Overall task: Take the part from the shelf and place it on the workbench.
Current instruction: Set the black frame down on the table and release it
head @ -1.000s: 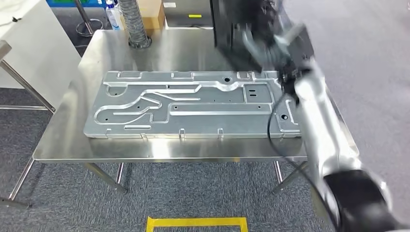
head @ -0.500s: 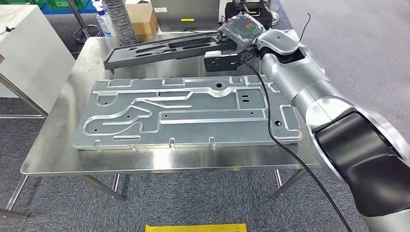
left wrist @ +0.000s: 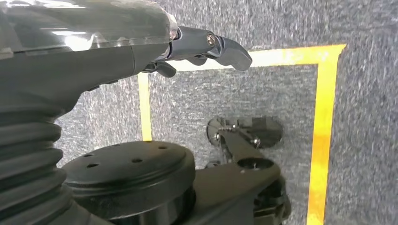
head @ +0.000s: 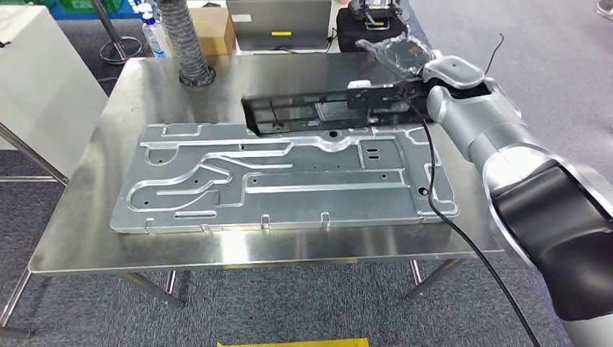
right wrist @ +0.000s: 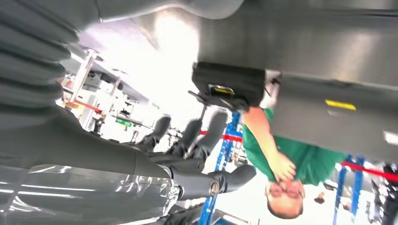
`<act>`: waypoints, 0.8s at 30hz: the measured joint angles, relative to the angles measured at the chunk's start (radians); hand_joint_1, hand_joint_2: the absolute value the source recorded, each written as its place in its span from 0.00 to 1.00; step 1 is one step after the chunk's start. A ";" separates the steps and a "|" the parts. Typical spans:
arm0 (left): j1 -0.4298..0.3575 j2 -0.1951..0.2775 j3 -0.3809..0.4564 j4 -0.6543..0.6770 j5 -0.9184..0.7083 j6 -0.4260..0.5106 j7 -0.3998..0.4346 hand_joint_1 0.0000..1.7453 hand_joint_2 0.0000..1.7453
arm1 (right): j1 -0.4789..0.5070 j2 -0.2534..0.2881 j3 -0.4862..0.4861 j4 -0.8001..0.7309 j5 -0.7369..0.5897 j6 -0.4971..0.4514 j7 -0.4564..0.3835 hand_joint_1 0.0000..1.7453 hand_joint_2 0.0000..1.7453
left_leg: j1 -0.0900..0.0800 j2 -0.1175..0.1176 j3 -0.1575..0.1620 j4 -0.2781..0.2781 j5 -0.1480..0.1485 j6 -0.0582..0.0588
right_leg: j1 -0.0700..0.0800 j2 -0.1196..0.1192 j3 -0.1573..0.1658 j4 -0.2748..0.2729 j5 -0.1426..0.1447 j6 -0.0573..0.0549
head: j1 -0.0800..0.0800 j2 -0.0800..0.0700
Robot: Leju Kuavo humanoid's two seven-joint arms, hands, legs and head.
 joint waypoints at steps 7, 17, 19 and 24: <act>-0.012 0.000 0.015 0.000 0.025 -0.034 0.079 0.00 0.00 | 0.004 0.032 -0.007 0.028 -0.033 0.009 0.000 0.00 0.00 | 0.006 0.007 0.003 0.025 -0.016 -0.012 | -0.018 -0.010 -0.038 0.010 0.057 0.029 | 0.000 0.000; -0.018 0.001 0.027 0.000 0.019 -0.050 0.093 0.00 0.00 | -0.005 0.036 -0.033 0.040 -0.057 0.007 0.001 0.00 0.00 | 0.014 -0.003 -0.074 0.258 -0.177 -0.049 | -0.007 0.000 -0.027 -0.075 0.119 -0.037 | 0.000 0.000; -0.018 0.001 0.027 0.000 0.018 -0.053 0.094 0.00 0.00 | -0.005 0.032 -0.035 0.040 -0.059 0.008 0.001 0.00 0.00 | 0.013 -0.007 -0.079 0.324 -0.206 -0.045 | -0.001 0.002 -0.041 -0.075 0.132 -0.040 | 0.000 0.000; -0.026 0.005 0.027 0.000 0.017 -0.060 0.095 0.00 0.00 | -0.011 0.030 -0.053 0.040 -0.066 0.006 0.001 0.00 0.00 | -0.009 0.006 0.108 0.053 -0.139 -0.007 | 0.008 0.006 -0.069 -0.079 0.171 -0.032 | 0.000 0.000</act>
